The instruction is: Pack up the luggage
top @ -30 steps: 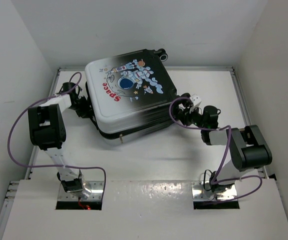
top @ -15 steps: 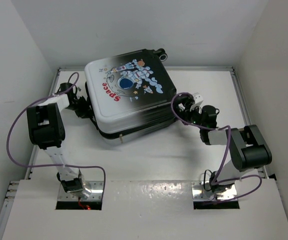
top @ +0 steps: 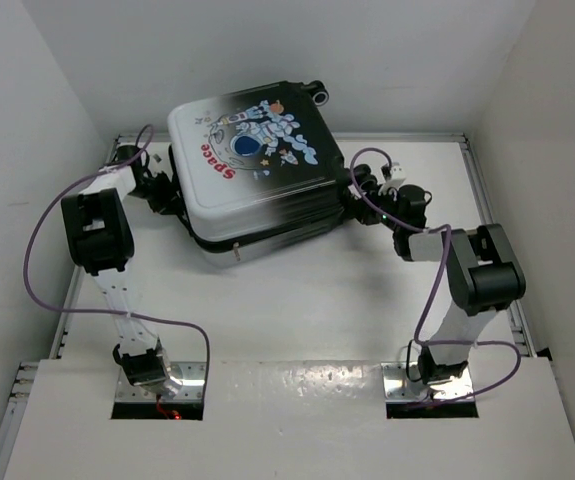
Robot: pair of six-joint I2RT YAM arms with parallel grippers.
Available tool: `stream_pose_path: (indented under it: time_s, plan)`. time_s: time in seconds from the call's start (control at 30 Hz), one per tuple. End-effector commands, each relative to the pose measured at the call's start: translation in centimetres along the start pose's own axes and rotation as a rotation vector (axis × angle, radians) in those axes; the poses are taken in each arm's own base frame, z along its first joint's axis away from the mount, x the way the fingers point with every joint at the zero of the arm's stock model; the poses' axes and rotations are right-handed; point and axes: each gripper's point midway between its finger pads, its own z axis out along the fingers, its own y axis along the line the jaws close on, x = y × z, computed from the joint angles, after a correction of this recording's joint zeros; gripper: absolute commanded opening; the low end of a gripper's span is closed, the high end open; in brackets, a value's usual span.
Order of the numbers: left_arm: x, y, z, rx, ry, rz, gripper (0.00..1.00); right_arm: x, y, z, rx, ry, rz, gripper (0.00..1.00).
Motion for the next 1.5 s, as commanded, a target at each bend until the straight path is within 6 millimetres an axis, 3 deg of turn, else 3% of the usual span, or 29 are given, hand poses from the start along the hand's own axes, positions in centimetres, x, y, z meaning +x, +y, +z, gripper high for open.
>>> stream_pose_path:
  time_s: [0.0,0.03,0.07,0.1,0.23,0.43,0.5,0.53,0.57,0.6,0.63,0.7,0.73,0.83,0.9,0.93,1.0,1.03,1.07,1.13,1.17,1.2,1.23,1.27,1.3,1.33,1.37,1.4,1.47]
  plan:
    - [-5.2,7.7,0.2,-0.168,-0.172,-0.036,0.0,-8.8,-5.3,0.8,0.164,-0.269,0.017,0.0]
    - [-5.5,7.8,0.3,-0.168,-0.175,-0.019,0.0,-9.2,-5.3,1.2,0.156,-0.275,0.026,0.0]
    - [-5.5,8.1,0.9,-0.17,-0.168,-0.022,0.0,-7.7,-6.1,2.3,0.159,-0.24,0.043,0.0]
    - [-5.8,8.1,1.0,-0.17,-0.17,-0.011,0.0,-9.8,-5.9,3.1,0.144,-0.28,0.026,0.0]
    - [-8.4,8.3,1.2,-0.189,-0.219,0.004,0.0,-11.1,-7.8,5.7,0.152,-0.298,0.034,0.0]
    - [-9.6,9.7,2.4,-0.234,-0.231,0.021,0.0,-13.8,-9.8,10.1,0.145,-0.344,0.025,0.0]
    - [-10.2,9.6,2.5,-0.232,-0.242,0.025,0.0,-12.4,-11.0,11.3,0.16,-0.325,0.04,0.0]
    - [-9.9,10.0,3.0,-0.235,-0.231,0.021,0.0,-14.4,-10.8,11.8,0.149,-0.362,0.027,0.0]
    - [-10.3,9.8,2.8,-0.233,-0.24,0.024,0.0,-14.4,-11.0,12.2,0.15,-0.365,0.031,0.0]
    - [-10.5,9.4,3.2,-0.227,-0.246,0.035,0.0,-12.7,-11.8,13.0,0.155,-0.336,0.05,0.0]
    - [-10.3,9.6,3.6,-0.229,-0.238,0.032,0.0,-15.2,-11.4,13.4,0.14,-0.387,0.039,0.0]
    - [-10.8,9.6,3.6,-0.228,-0.246,0.047,0.0,-14.6,-11.4,14.8,0.128,-0.382,0.053,0.0]
    - [-10.7,9.3,3.8,-0.235,-0.244,0.064,0.0,-16.4,-11.5,15.7,0.122,-0.421,0.056,0.0]
    - [-11.1,8.7,3.8,-0.228,-0.257,0.078,0.0,-16.3,-12.2,18.7,0.125,-0.44,0.063,0.0]
    - [-11.1,8.5,3.9,-0.216,-0.254,0.08,0.0,-19.6,-10.4,20.1,0.097,-0.499,0.045,0.0]
    - [-10.8,7.7,4.2,-0.197,-0.244,0.102,0.0,-18.8,-10.9,21.5,0.095,-0.5,0.042,0.0]
    - [-10.5,6.1,4.0,-0.155,-0.237,0.121,0.0,-19.9,-10.1,22.7,0.094,-0.509,0.036,0.0]
    - [-10.7,5.4,3.6,-0.13,-0.247,0.129,0.0,-16.9,-11.5,24.2,0.114,-0.463,0.037,0.0]
    - [-10.4,4.6,3.9,-0.107,-0.237,0.14,0.01,-17.4,-11.0,24.6,0.105,-0.471,0.025,0.0]
    - [-10.0,2.4,3.4,-0.045,-0.23,0.165,0.29,-14.1,-11.3,25.5,0.111,-0.392,0.073,0.2]
    - [-9.6,1.3,3.6,-0.012,-0.217,0.178,0.73,-14.5,-10.5,25.0,0.088,-0.385,0.079,0.29]
    - [-9.2,0.1,3.4,0.01,-0.212,0.177,0.85,-12.2,-10.6,24.2,0.101,-0.32,0.106,0.41]
    - [-9.1,-0.3,2.5,0.013,-0.22,0.18,0.92,-11.8,-10.6,23.7,0.092,-0.301,0.14,0.43]
    - [-8.9,-1.5,2.2,0.037,-0.228,0.187,0.97,-14.2,-8.5,22.3,0.008,-0.287,0.14,0.45]
    - [-9.0,-2.0,1.7,0.054,-0.24,0.187,0.97,-10.9,-10.1,21.5,0.041,-0.186,0.213,0.47]
    - [-8.8,-2.3,1.4,0.068,-0.251,0.195,0.98,-10.8,-10.2,20.7,0.012,-0.151,0.246,0.48]
    - [-9.3,-3.3,-0.2,0.081,-0.289,0.201,0.98,-12.8,-8.7,19.8,-0.021,-0.151,0.236,0.49]
    - [-9.5,-3.9,-0.9,0.096,-0.309,0.213,1.0,-10.5,-9.1,19.2,0.0,-0.056,0.266,0.49]
    - [-9.3,-4.6,-1.9,0.116,-0.338,0.232,1.0,-11.1,-8.9,18.2,0.007,-0.021,0.254,0.47]
